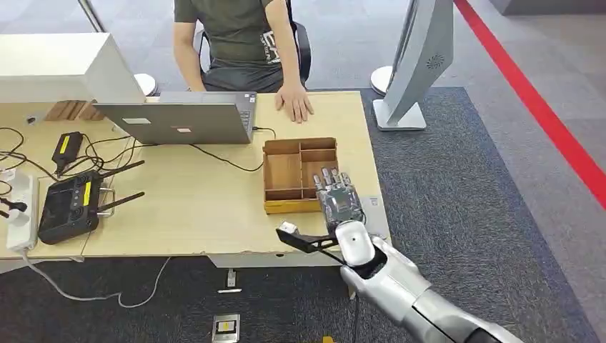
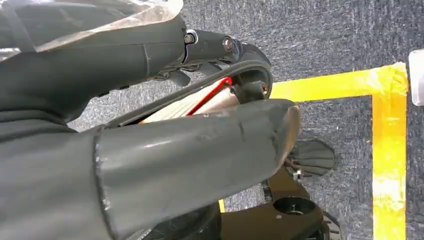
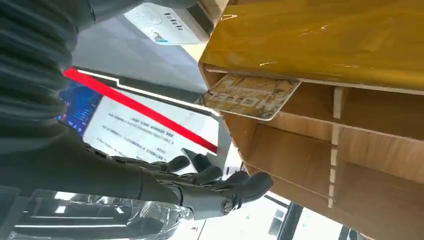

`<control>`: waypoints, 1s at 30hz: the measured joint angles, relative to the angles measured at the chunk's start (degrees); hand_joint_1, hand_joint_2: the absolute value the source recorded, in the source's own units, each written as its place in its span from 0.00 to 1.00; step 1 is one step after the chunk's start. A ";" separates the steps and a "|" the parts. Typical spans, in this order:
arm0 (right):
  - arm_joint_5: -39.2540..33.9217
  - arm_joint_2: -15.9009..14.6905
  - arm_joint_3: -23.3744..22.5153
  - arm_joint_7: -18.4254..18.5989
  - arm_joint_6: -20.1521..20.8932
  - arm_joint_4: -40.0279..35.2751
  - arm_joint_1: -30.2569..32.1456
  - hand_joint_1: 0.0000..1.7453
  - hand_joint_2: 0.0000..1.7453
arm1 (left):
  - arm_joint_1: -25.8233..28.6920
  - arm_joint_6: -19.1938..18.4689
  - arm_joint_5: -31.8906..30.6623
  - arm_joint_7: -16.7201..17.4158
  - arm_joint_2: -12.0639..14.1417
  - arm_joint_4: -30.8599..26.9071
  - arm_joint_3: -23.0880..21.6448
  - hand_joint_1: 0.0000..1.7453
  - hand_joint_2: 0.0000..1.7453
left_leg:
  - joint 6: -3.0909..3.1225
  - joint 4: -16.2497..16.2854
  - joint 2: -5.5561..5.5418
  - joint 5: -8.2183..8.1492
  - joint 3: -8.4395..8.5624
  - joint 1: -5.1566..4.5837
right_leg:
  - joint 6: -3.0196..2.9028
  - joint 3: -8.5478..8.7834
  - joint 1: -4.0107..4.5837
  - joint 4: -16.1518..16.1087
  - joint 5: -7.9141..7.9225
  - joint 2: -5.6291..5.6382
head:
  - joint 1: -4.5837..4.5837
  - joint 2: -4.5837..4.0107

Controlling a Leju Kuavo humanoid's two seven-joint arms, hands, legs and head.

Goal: Pass the card to the sensor for recognition and then transmit it.

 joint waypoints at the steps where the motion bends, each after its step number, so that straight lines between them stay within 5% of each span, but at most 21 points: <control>1: 0.00 0.09 0.09 -0.02 0.22 -0.13 0.00 0.00 1.00 | 0.02 0.04 0.09 0.00 0.00 0.00 0.00 0.00 0.00 | 0.00 0.00 0.00 0.00 0.00 0.00 | 0.00 0.00 0.00 0.00 0.00 0.00 | 0.00 -0.02; 30: -0.48 0.59 1.31 0.76 3.08 -0.46 0.13 0.00 1.00 | 0.39 0.28 -0.07 -0.50 0.00 0.00 0.00 0.00 0.00 | 0.00 0.00 0.00 0.00 0.00 0.00 | 0.00 0.00 0.00 -0.01 0.00 0.00 | 0.00 -0.02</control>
